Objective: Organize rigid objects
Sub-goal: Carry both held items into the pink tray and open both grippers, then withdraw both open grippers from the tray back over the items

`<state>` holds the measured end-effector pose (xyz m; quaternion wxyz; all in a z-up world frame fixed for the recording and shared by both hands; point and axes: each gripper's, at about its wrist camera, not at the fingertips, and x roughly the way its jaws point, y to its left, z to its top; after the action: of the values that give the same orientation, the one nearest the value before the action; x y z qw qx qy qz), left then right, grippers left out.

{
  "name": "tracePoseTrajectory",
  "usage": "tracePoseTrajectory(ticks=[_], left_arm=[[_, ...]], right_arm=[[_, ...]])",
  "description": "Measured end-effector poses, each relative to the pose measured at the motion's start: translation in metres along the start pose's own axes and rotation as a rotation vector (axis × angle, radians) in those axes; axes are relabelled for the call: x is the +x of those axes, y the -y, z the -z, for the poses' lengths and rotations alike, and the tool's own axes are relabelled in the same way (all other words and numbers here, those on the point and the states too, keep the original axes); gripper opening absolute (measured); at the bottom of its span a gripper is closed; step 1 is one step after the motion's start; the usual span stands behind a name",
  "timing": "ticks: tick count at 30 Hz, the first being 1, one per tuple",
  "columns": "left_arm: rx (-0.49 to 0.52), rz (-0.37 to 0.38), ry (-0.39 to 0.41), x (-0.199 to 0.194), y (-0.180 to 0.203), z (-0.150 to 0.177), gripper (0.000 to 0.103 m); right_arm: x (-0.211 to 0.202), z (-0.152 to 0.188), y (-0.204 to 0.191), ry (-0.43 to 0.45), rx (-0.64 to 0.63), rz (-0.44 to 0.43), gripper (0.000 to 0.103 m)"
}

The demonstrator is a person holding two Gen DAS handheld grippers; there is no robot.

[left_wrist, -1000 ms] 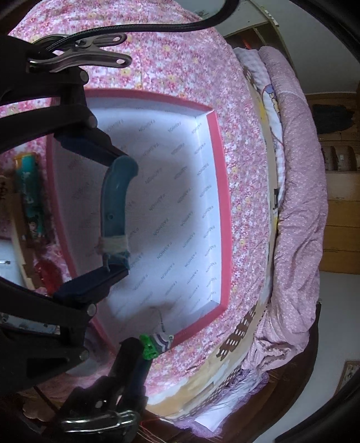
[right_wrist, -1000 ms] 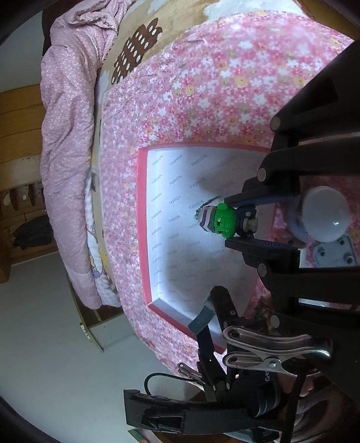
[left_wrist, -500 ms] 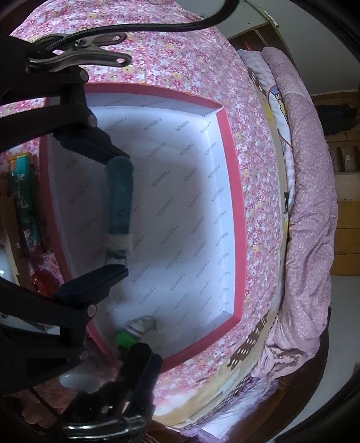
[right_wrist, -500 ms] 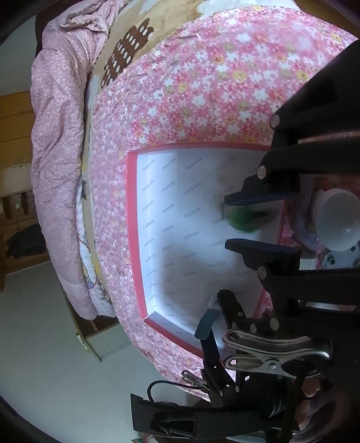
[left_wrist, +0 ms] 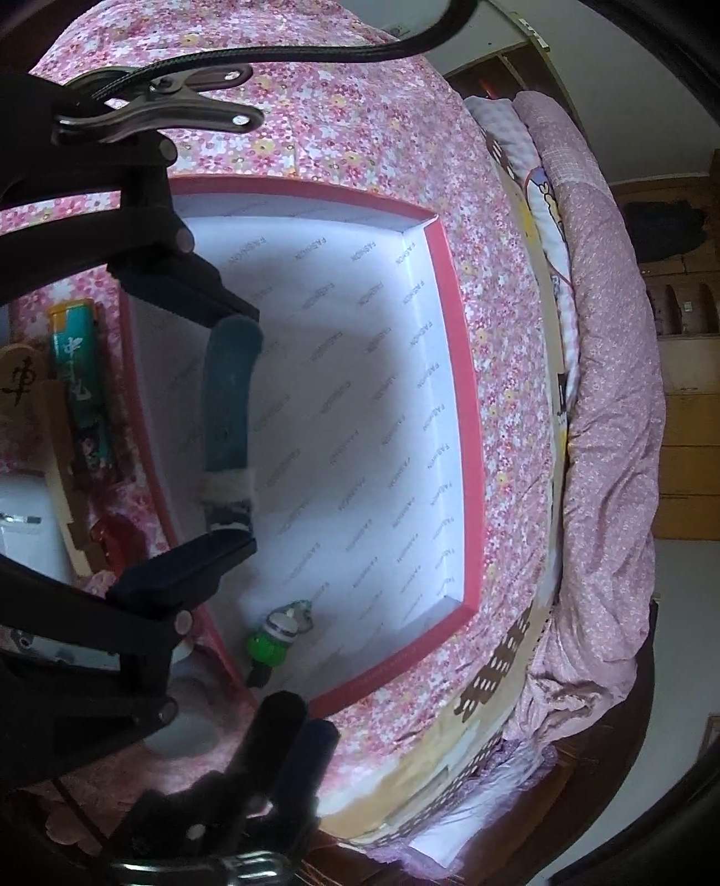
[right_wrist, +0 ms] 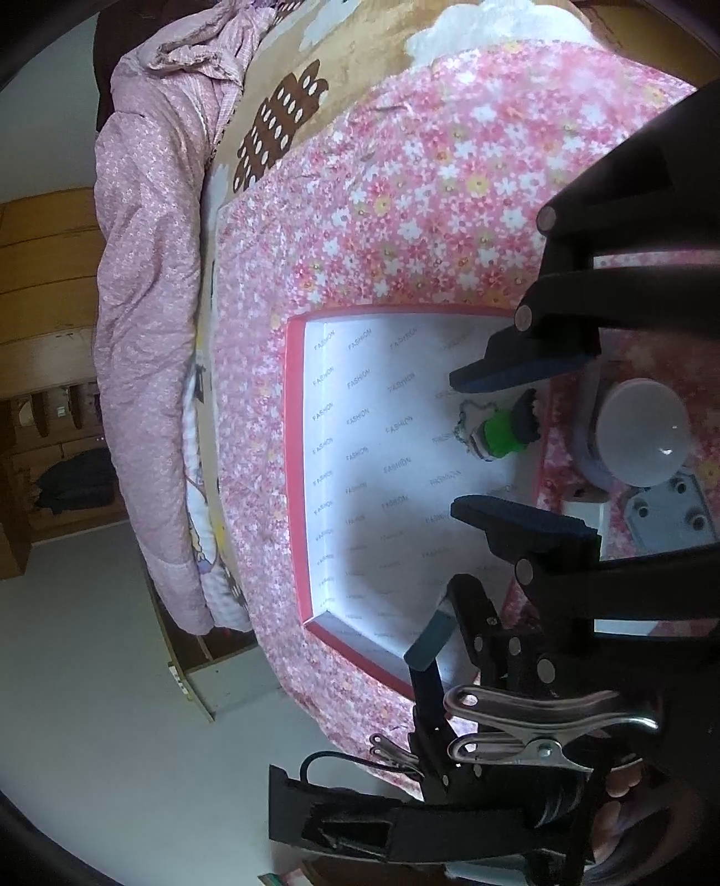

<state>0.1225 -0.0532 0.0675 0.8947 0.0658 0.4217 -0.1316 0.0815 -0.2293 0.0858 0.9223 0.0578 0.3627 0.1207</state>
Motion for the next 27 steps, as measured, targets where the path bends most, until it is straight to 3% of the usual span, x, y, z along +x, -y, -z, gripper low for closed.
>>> tracePoseTrajectory(ticks=[5, 14, 21, 27], left_arm=[[0.006, 0.005, 0.03, -0.018, 0.001, 0.004, 0.077], [0.018, 0.007, 0.051, -0.034, 0.004, 0.013, 0.077], [0.023, 0.02, 0.07, -0.014, 0.003, -0.005, 0.079], [0.033, 0.001, 0.028, 0.01, -0.001, -0.007, 0.084]], right_arm=[[-0.016, 0.007, 0.0, 0.025, 0.002, 0.007, 0.047], [-0.036, 0.023, -0.001, 0.028, 0.033, -0.015, 0.048], [-0.04, 0.03, 0.001, 0.022, 0.04, -0.005, 0.048], [-0.042, 0.034, 0.006, 0.011, 0.063, -0.012, 0.048]])
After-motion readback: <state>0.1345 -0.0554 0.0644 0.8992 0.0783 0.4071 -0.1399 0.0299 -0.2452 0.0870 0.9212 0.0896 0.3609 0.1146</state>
